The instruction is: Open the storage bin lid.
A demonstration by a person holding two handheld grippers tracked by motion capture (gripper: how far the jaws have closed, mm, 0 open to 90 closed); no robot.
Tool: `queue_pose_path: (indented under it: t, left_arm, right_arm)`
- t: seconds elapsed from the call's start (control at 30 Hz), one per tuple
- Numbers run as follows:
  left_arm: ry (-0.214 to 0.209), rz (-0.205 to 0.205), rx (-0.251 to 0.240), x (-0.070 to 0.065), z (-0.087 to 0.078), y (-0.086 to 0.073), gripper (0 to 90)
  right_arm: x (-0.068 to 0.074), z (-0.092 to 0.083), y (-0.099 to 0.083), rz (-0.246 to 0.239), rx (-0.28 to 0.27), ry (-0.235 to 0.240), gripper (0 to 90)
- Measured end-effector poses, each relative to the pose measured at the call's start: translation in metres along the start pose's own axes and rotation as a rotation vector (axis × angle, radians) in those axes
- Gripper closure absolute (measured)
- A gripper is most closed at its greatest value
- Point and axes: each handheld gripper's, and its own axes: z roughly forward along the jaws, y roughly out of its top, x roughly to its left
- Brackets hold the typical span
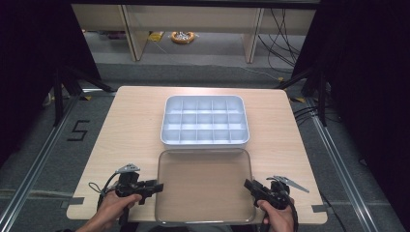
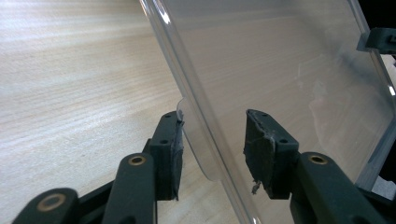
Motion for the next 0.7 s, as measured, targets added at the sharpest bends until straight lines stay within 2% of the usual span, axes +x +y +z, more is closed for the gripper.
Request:
queue_pose_path:
  t: [0.07, 0.1, 0.17, 0.2, 0.23, 0.27, 0.3, 0.33, 0.37, 0.4, 0.43, 0.47, 0.53, 0.6, 0.63, 0.67, 0.7]
  left_arm:
    - [0.001, 0.003, 0.006, 0.000, 0.001, 0.000, 55.2]
    - [0.001, 0.006, 0.007, -0.001, 0.002, 0.000, 55.0]
    - [-0.001, 0.005, 0.011, 0.000, 0.003, 0.000, 54.6]
    - [0.000, 0.000, 0.015, 0.000, 0.003, 0.000, 54.4]
    - [-0.002, -0.004, 0.015, 0.001, 0.004, 0.000, 54.3]
    - [0.000, 0.000, 0.016, 0.001, 0.004, 0.000, 54.1]
    - [0.004, 0.005, 0.018, 0.002, 0.004, 0.000, 54.0]
    - [0.005, 0.005, 0.020, 0.002, 0.005, 0.001, 54.0]
    - [0.007, 0.006, 0.020, 0.002, 0.005, 0.001, 53.8]
    - [0.011, 0.009, 0.019, 0.002, 0.005, 0.001, 53.8]
    - [0.016, 0.011, 0.020, 0.002, 0.006, 0.001, 53.6]
    - [0.017, 0.011, 0.022, 0.003, 0.006, 0.001, 53.2]
    - [0.025, 0.005, 0.025, 0.003, 0.007, 0.000, 52.4]
    - [0.030, 0.012, 0.025, 0.003, 0.007, 0.000, 51.6]
    - [0.037, 0.018, 0.025, 0.002, 0.007, 0.000, 51.1]
    - [0.047, 0.029, 0.022, 0.002, 0.008, 0.001, 50.4]
    - [0.054, 0.036, 0.026, 0.001, 0.008, 0.001, 49.4]
  right_arm:
    - [0.003, -0.001, 0.000, 0.052, 0.016, 0.005, 60.2]
    - [0.002, -0.001, 0.000, 0.047, 0.018, -0.005, 60.0]
    - [-0.003, 0.002, 0.001, -0.010, -0.002, -0.010, 59.9]
    - [-0.004, 0.002, 0.001, -0.018, 0.006, -0.010, 59.6]
    - [0.004, 0.000, 0.001, 0.085, 0.045, -0.008, 59.5]
    - [0.002, 0.001, 0.001, 0.052, 0.034, 0.007, 59.2]
    - [0.005, 0.000, 0.001, 0.100, 0.050, -0.003, 58.8]
    - [0.005, 0.001, 0.001, 0.097, 0.057, -0.004, 58.5]
    - [0.007, 0.001, 0.001, 0.114, 0.073, -0.011, 58.1]
    - [0.007, 0.003, 0.001, 0.104, 0.059, -0.017, 57.8]
    - [0.008, 0.003, 0.001, 0.107, 0.083, -0.031, 57.4]
    - [0.007, 0.004, 0.001, 0.074, 0.062, -0.020, 57.1]
    - [0.004, 0.008, 0.001, 0.023, 0.056, -0.032, 56.7]
    - [0.006, 0.008, 0.001, 0.021, 0.061, -0.032, 55.7]
    - [0.010, 0.007, 0.001, 0.073, 0.090, -0.038, 55.0]
    - [0.011, 0.007, 0.001, 0.081, 0.102, -0.048, 54.4]
    - [0.012, 0.007, 0.000, 0.101, 0.094, -0.037, 53.0]
